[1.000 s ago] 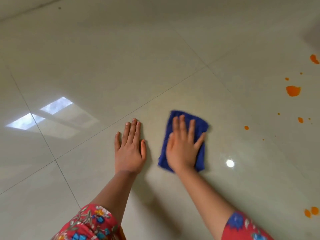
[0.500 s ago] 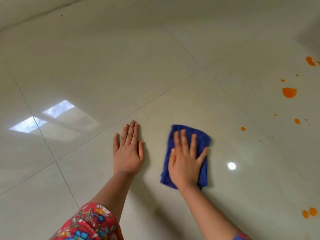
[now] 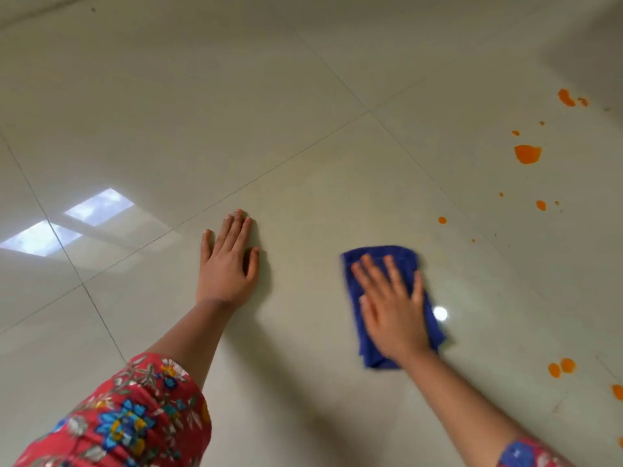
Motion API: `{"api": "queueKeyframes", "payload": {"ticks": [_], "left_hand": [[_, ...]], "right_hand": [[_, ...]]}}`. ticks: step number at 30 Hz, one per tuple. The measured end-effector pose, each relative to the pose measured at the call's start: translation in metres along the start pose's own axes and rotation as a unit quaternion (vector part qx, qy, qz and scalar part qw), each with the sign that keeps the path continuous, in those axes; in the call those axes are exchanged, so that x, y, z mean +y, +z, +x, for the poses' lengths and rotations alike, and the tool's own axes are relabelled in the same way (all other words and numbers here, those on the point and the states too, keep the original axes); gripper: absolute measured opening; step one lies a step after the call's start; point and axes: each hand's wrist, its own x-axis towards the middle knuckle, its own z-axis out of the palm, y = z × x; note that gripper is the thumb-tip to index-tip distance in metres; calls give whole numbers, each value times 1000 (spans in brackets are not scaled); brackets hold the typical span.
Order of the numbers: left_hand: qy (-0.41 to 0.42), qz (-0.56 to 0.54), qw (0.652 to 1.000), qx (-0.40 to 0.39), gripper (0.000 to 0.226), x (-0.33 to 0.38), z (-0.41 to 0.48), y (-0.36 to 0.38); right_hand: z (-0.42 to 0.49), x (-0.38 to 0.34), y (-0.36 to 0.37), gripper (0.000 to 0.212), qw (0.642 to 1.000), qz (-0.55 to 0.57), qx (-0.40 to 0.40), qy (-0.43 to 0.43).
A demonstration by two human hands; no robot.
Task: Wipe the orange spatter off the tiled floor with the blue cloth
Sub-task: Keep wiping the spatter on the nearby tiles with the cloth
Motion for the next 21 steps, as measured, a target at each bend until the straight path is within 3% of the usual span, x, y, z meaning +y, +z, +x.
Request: {"api": "queueKeyframes", "payload": {"ticks": [2,4,5,9,11,13,15,16,17,20,21], "left_hand": [[30,-8,999,9,61,0,0,-1],[53,-7,998,15,59,0,-1,0],[66,2,998,21,58,0,-3,-1],[110,-19,992,61,53,35,-7,4],[101,-60,993,31,58,77,0,13],[78,-100,992,-19,64,127,1,32],[67,-90,993,-36,64,161,-3,53],[72,-66,995,-31,64,169,-6,61],[79,-39,996,-25,64,172,-10,67],[85,-20,996,-23,63,170,-7,74],[86,-16,996,-24,63,169,-7,72]], "right_hand": [[27,32,-2,57,994,8,11,113],[47,24,-9,57,986,30,19,163],[45,11,-8,58,989,32,25,145],[-34,-2,1,56,998,10,10,-67],[-47,39,3,56,997,2,7,-80],[-42,82,4,57,998,-1,18,53],[-22,95,1,58,974,33,31,223],[-16,87,-1,58,968,44,28,246],[-19,76,-1,58,976,39,27,213],[-56,70,2,56,999,18,-8,-42],[-66,81,-1,56,997,21,-23,-66]]}}
